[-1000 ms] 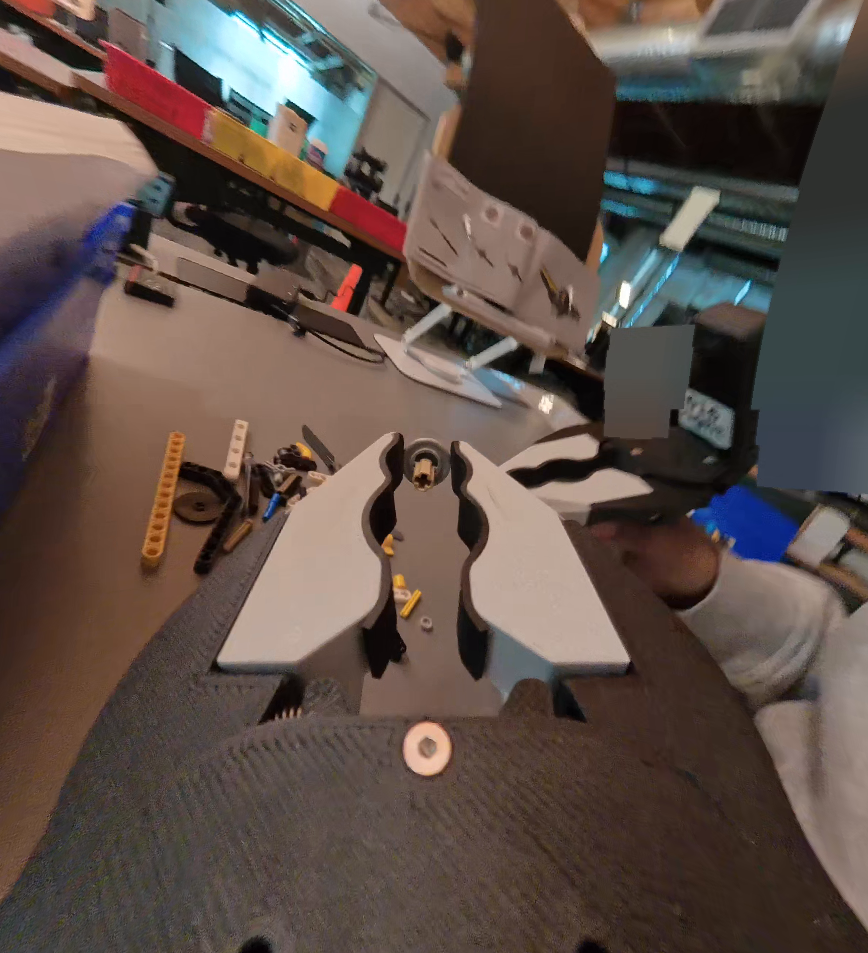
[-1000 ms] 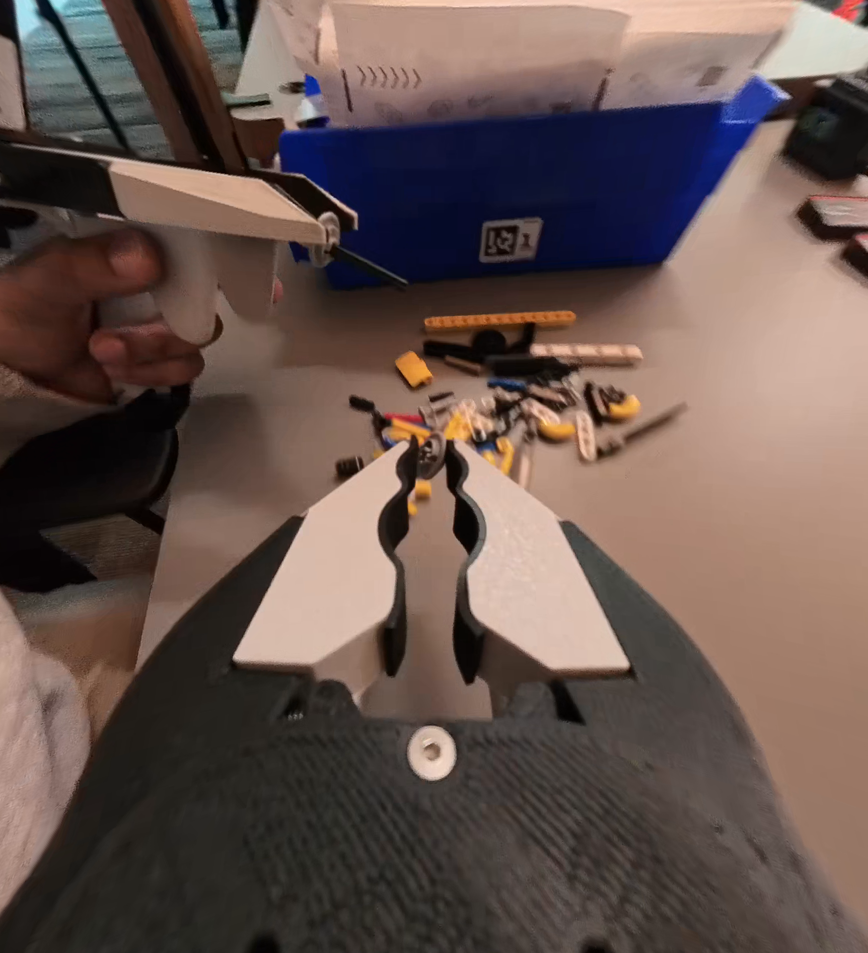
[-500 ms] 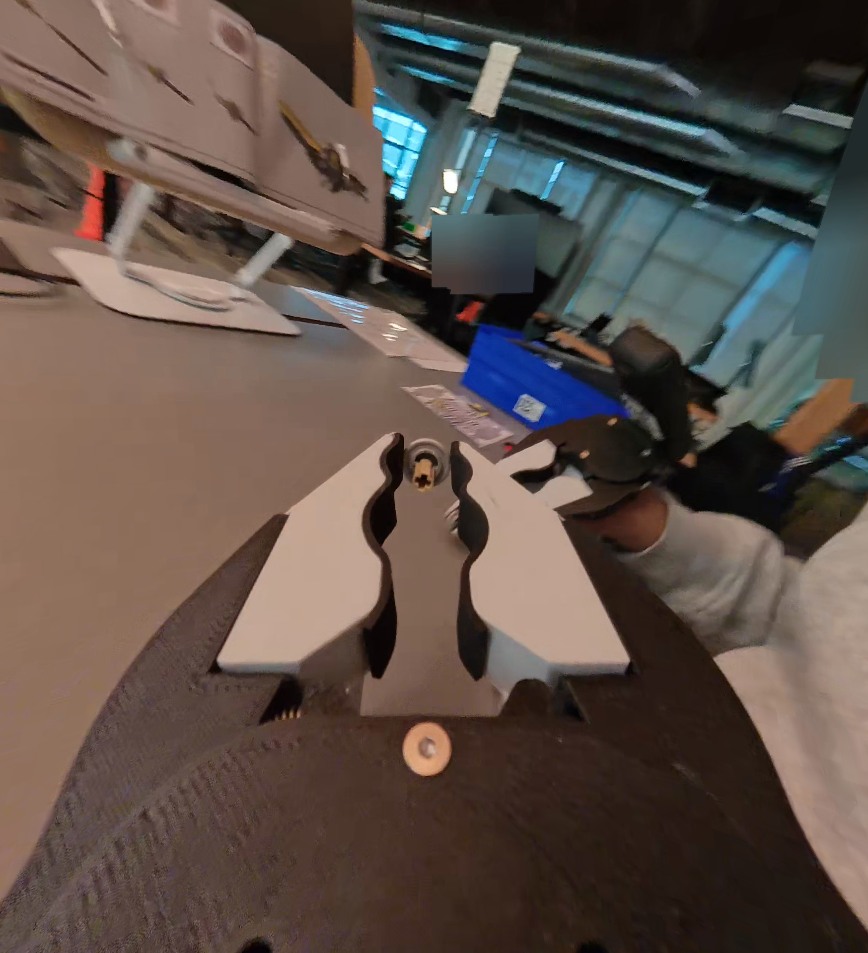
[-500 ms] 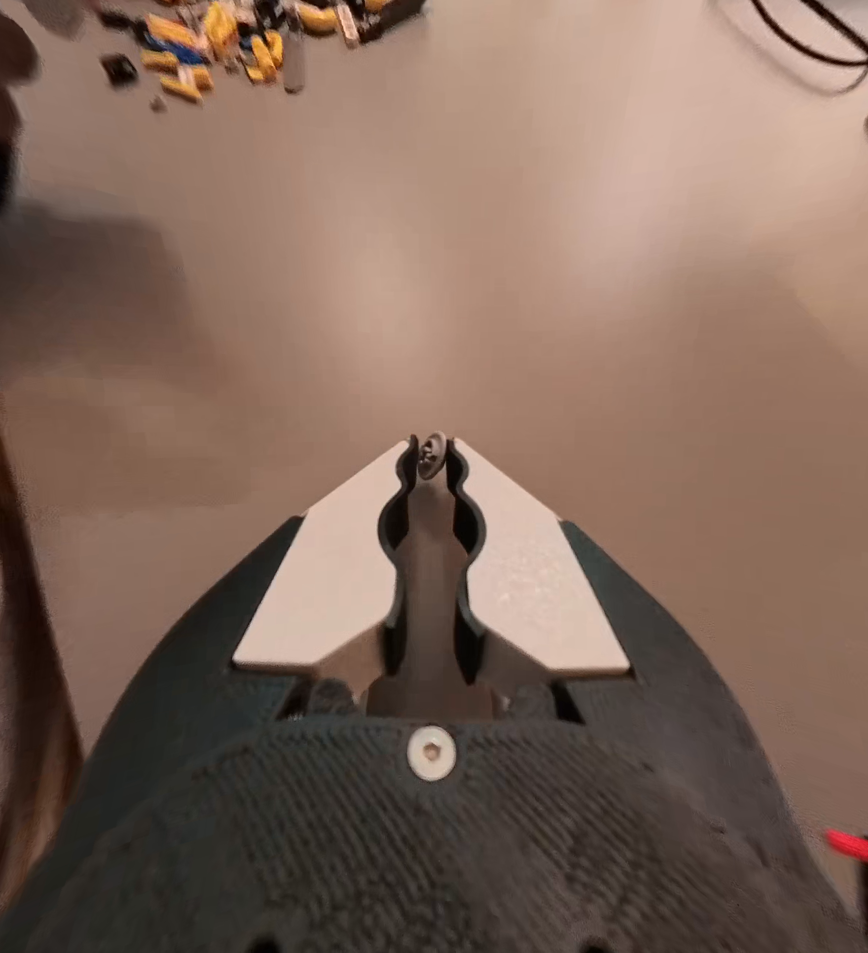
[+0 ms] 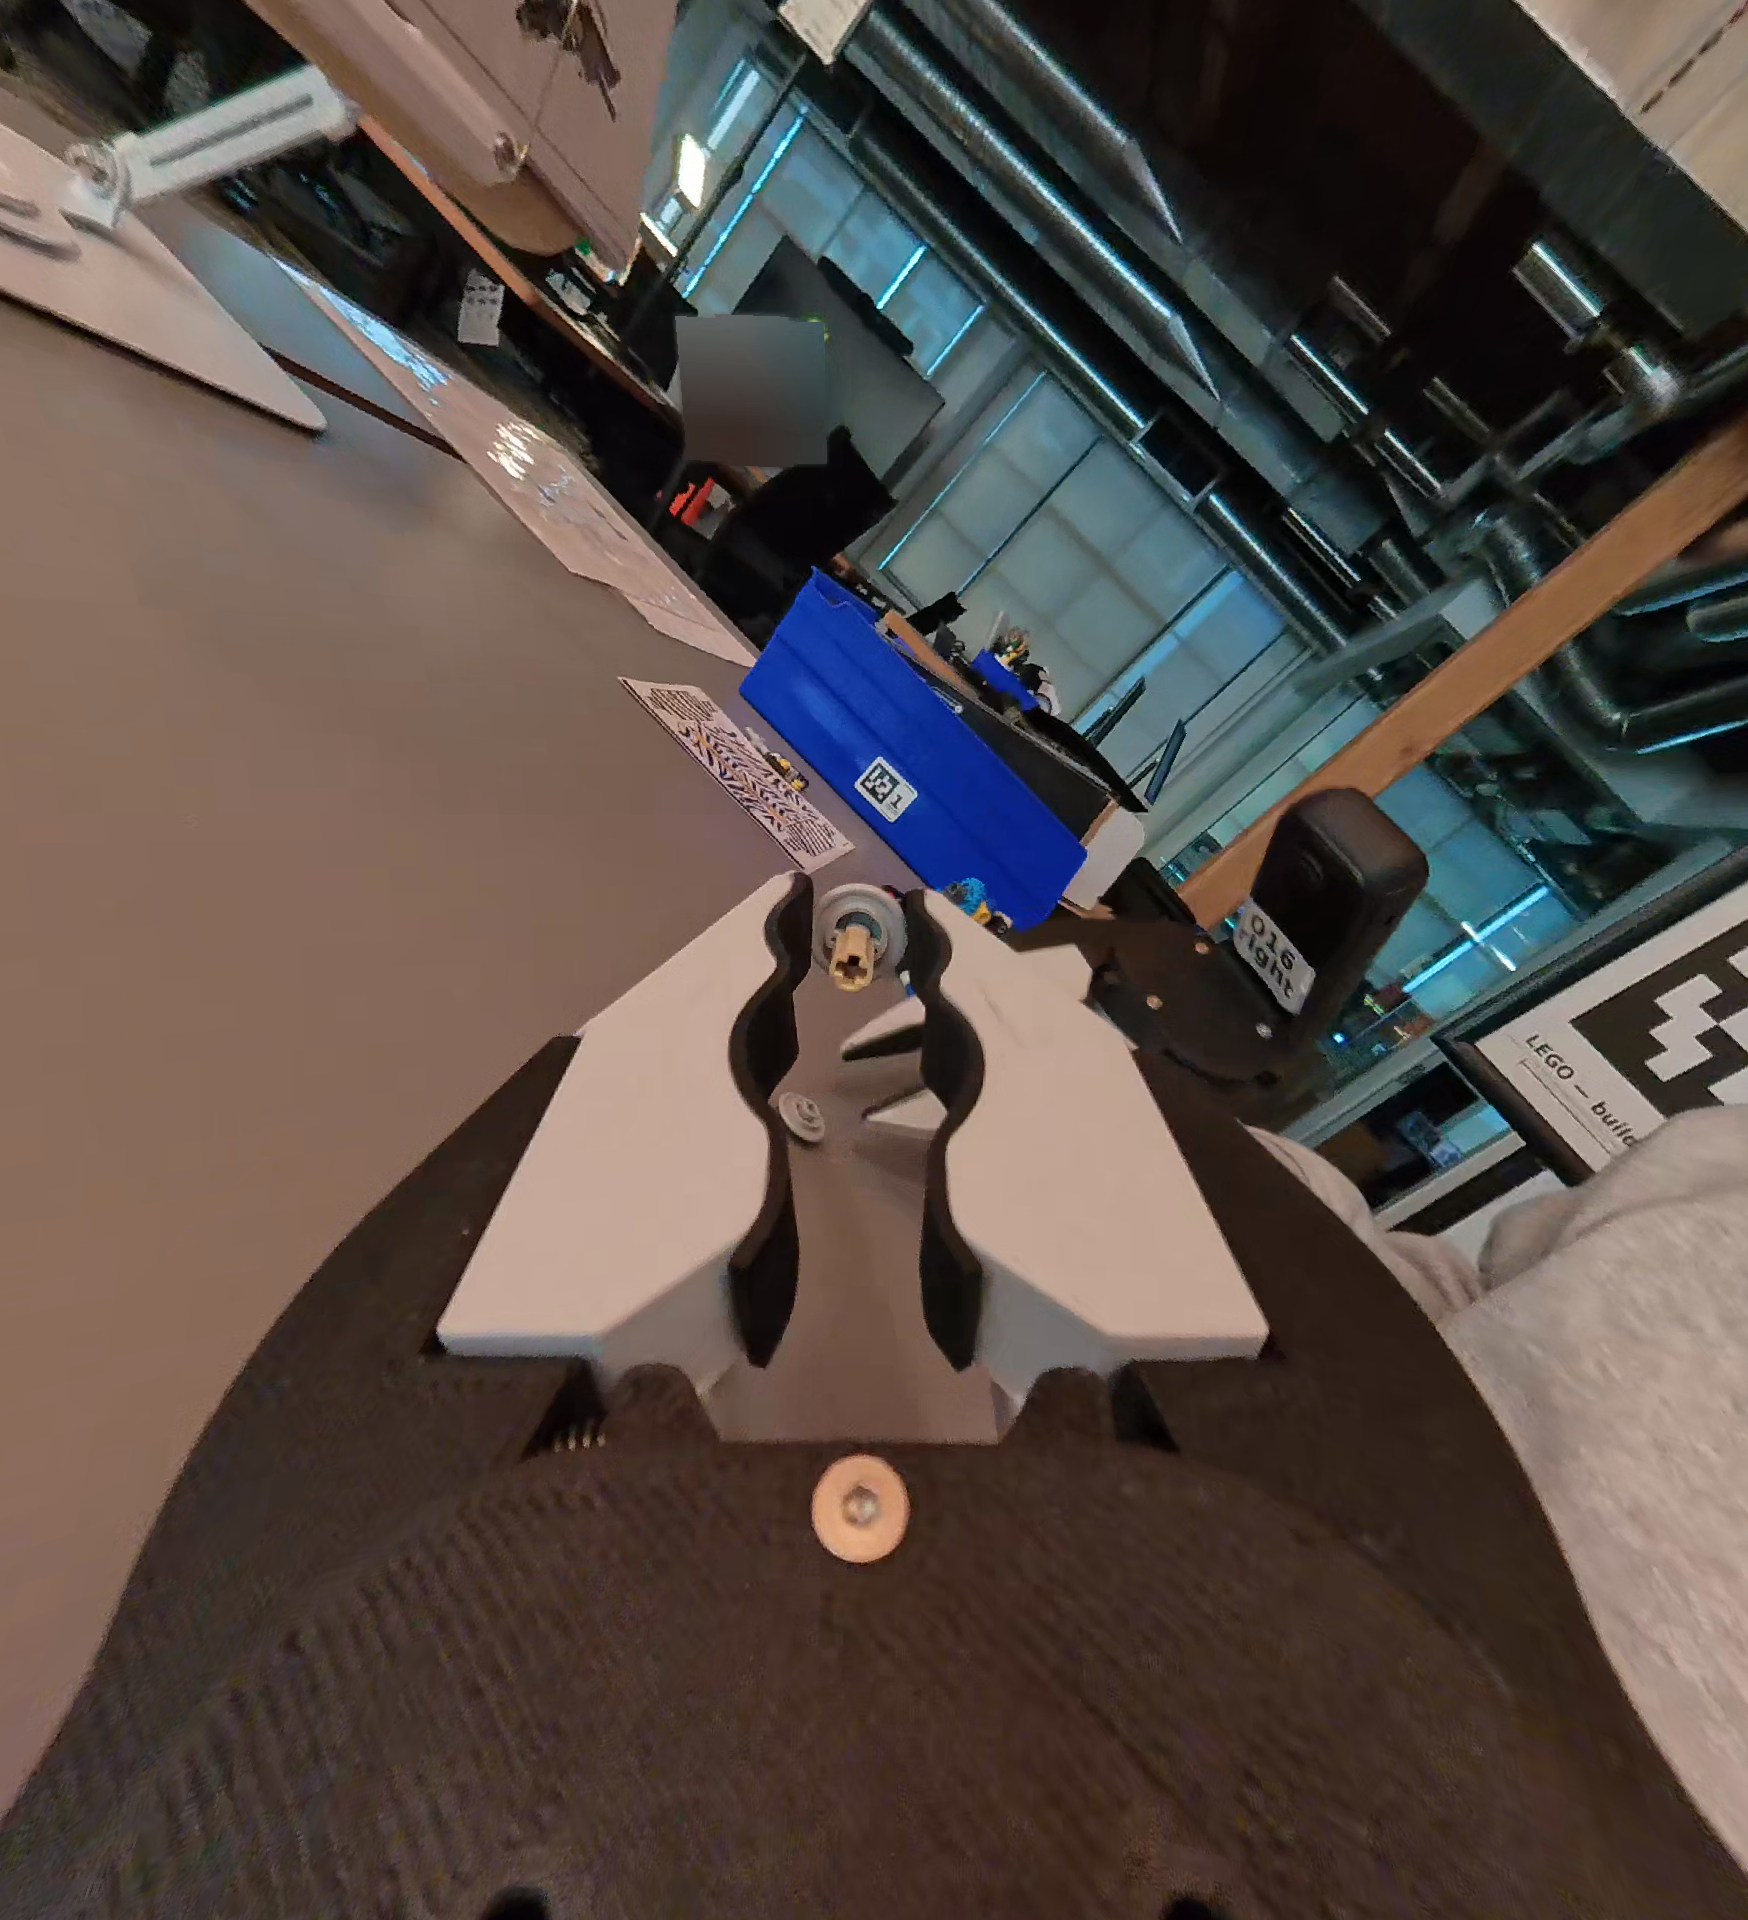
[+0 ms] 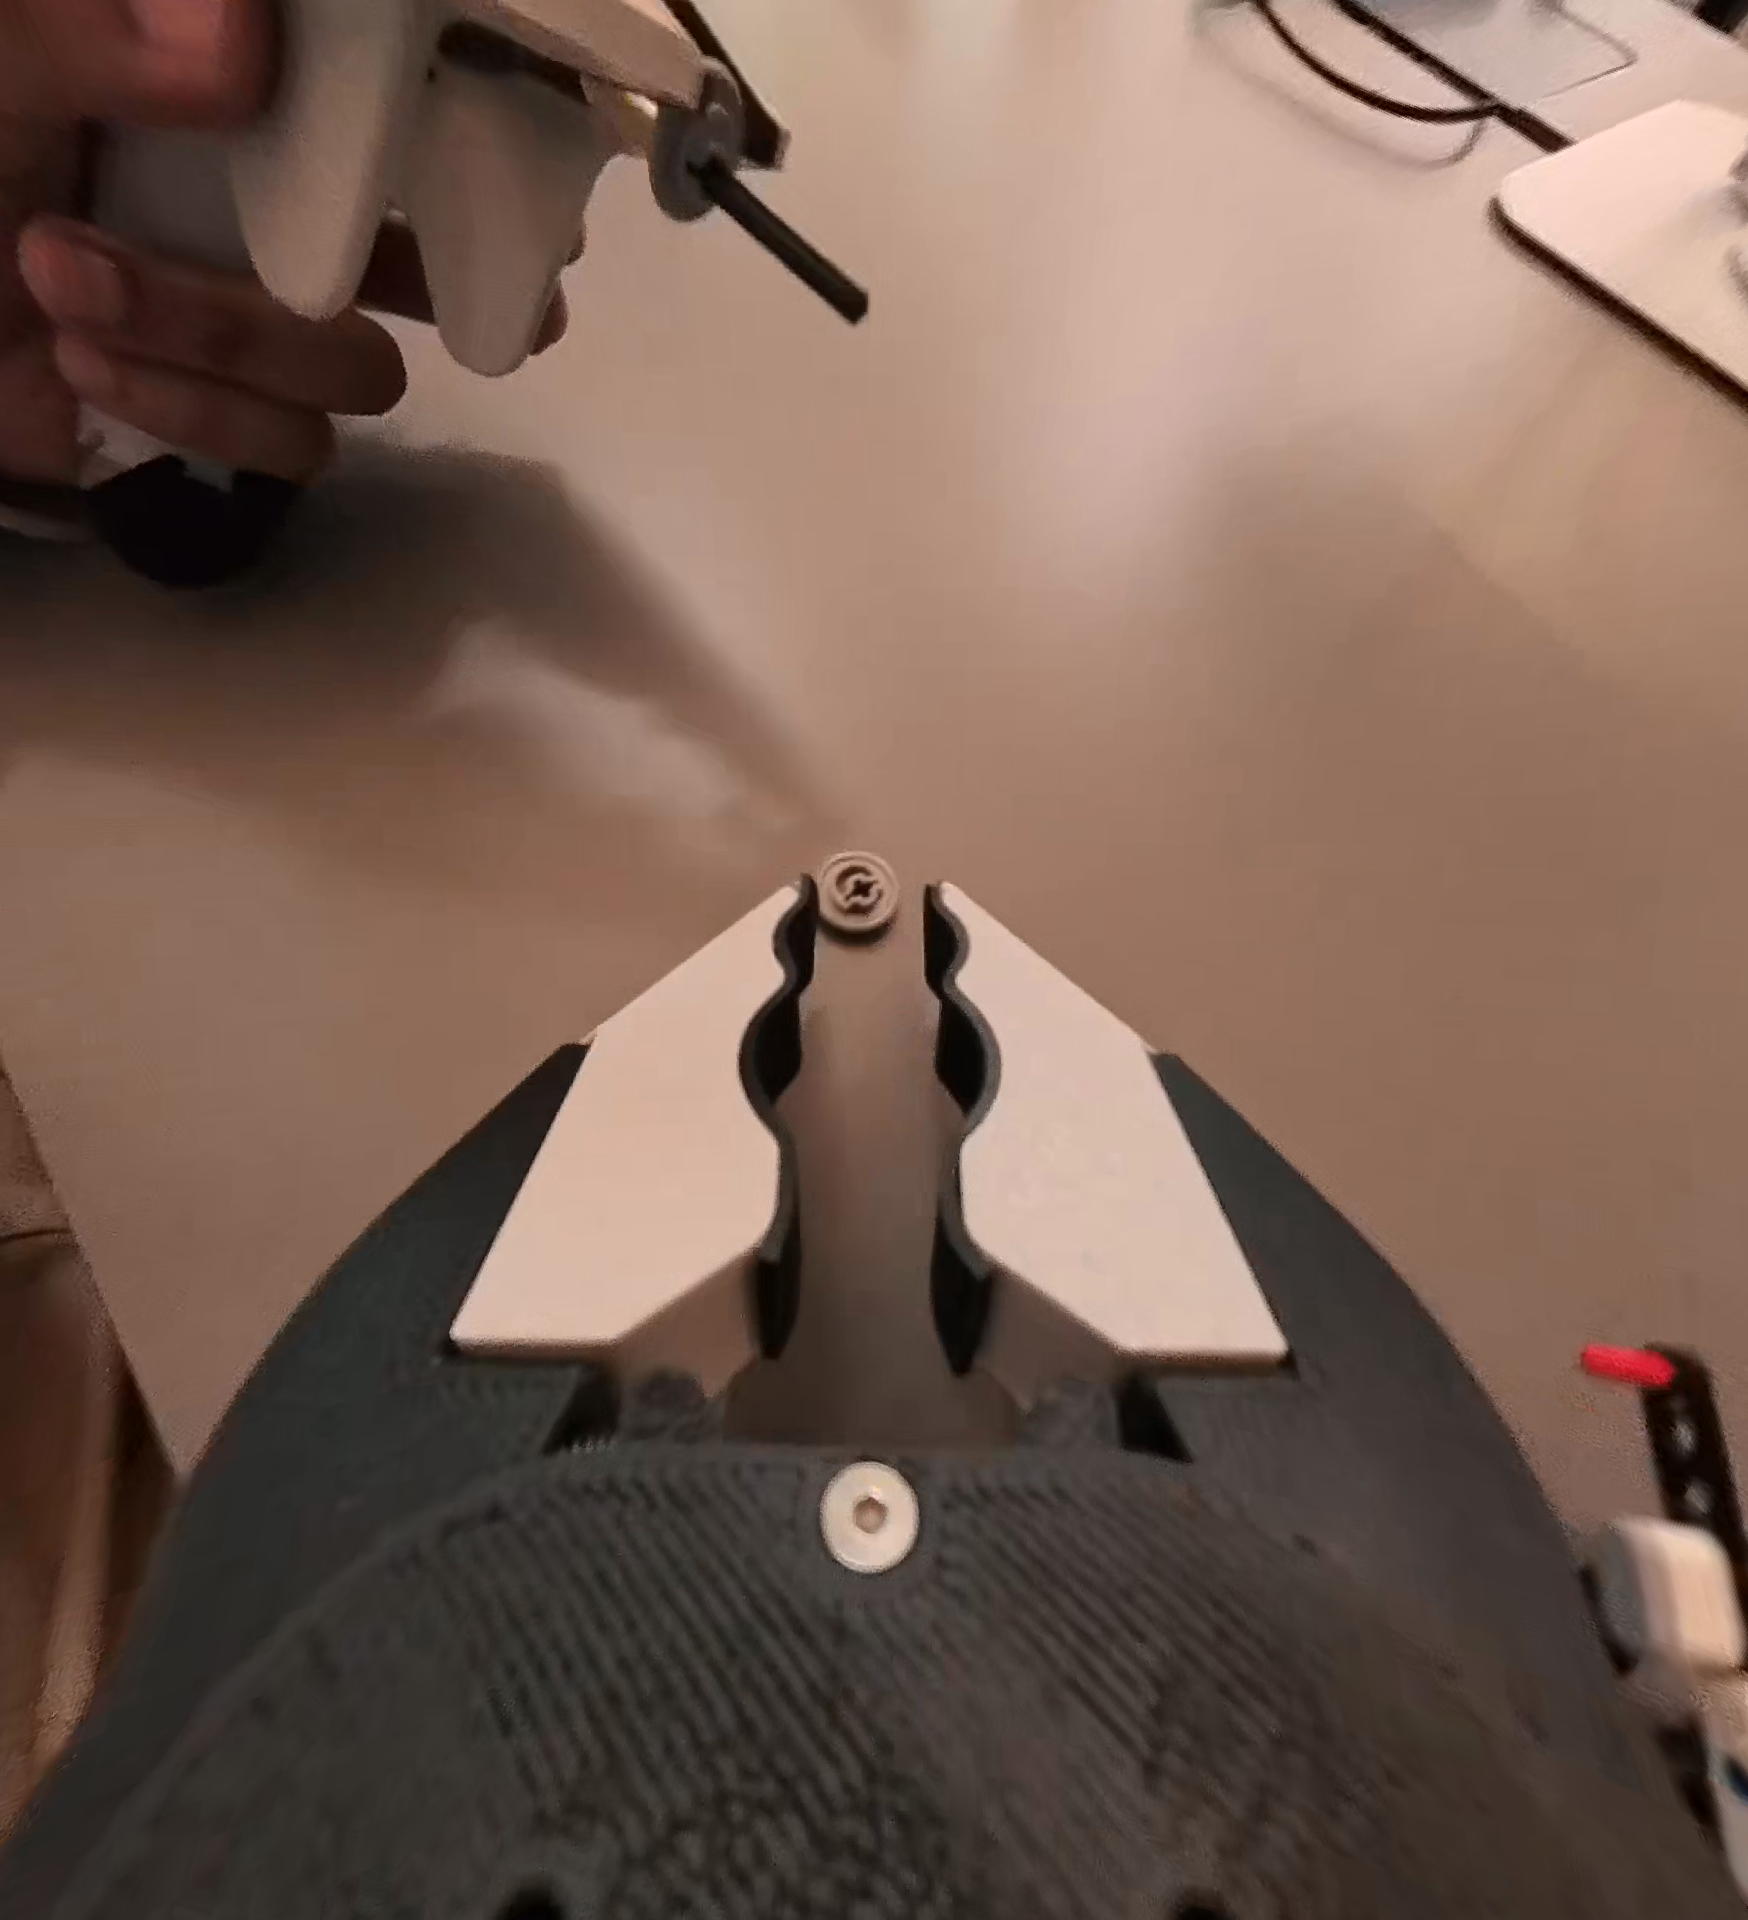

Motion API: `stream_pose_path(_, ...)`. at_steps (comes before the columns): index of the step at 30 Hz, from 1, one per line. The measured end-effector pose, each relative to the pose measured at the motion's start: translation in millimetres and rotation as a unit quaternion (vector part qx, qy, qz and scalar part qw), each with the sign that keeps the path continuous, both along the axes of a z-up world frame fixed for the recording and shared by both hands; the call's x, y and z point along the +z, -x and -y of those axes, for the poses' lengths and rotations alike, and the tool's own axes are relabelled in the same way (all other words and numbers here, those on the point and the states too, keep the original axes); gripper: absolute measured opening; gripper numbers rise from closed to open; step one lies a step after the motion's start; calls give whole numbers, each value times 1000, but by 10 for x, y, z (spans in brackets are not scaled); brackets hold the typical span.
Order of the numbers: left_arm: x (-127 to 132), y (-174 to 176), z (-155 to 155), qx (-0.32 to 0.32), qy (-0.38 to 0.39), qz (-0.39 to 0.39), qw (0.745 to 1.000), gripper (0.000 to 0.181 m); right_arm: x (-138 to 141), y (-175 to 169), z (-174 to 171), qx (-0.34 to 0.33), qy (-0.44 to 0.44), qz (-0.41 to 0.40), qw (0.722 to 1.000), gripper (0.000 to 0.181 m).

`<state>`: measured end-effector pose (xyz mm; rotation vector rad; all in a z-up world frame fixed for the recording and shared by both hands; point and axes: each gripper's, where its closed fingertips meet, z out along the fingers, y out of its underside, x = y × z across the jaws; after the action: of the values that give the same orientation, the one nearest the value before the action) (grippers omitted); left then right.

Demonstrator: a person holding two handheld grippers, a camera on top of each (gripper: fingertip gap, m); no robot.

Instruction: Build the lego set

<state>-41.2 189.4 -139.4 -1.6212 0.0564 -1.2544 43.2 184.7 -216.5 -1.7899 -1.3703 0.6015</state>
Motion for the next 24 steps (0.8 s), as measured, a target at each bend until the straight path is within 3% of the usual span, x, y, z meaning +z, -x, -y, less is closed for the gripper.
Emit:
stream_pose_path(1,24,29,3,5,-7,-2,1000,14,4,-18,47,-11,-2,-6,1000,21)
stream_pose_path(3,28,48,-16,9,-15,-12,1000,14,-6,-54,168,-23,-20,1,1000,24)
stream_pose_path(7,-20,-6,-28,0,-14,-35,999,14,-28,-143,220,-29,-84,36,995,14)
stream_pose_path(9,-21,-43,-22,-1,-19,-46,999,14,-127,-176,193,-30,-57,54,996,13)
stream_pose_path(13,-60,-108,-9,-9,-18,-64,998,14,-146,-169,121,-39,-7,42,998,30)
stream_pose_path(18,-62,-46,9,-6,-1,-27,1000,14,-174,5,56,-11,40,34,999,41)
stream_pose_path(24,8,-56,97,-43,-5,20,999,14,-194,144,40,43,59,37,997,33)
